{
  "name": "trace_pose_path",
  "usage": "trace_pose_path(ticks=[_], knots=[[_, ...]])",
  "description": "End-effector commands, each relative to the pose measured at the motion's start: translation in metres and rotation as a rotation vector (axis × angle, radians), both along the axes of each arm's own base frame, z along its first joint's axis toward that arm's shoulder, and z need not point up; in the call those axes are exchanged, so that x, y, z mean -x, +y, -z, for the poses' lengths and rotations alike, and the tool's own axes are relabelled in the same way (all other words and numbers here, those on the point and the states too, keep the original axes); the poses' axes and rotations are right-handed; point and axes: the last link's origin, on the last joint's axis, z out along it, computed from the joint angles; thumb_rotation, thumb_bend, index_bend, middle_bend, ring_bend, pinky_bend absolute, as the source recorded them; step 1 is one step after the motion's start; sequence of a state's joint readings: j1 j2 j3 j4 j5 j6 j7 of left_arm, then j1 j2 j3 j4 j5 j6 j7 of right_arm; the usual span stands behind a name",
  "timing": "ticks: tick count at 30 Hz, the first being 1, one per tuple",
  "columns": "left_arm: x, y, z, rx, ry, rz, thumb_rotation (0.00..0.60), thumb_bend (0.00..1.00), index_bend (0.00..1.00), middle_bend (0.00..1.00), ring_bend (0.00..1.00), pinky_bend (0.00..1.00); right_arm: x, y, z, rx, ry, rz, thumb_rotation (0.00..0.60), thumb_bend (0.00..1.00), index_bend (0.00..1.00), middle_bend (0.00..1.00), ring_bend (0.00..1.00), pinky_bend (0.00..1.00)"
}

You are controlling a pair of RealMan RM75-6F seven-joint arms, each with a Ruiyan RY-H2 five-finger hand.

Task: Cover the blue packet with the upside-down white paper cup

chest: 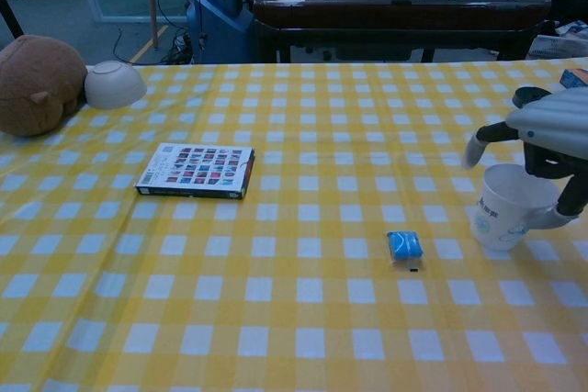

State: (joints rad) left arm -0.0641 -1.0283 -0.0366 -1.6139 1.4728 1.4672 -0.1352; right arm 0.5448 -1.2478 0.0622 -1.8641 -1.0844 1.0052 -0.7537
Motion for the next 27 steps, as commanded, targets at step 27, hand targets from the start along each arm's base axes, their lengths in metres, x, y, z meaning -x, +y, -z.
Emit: trace_pose_path(ticks=[27], knots=[[0.0,0.002,0.006,0.026,0.008,-0.005,0.6,0.13,0.17,0.39,0.29,0.5,0.029,-0.02,-0.033,0.003,-0.639,0.223,0.6,0.0,0.67,1.0,0.99,1.0]])
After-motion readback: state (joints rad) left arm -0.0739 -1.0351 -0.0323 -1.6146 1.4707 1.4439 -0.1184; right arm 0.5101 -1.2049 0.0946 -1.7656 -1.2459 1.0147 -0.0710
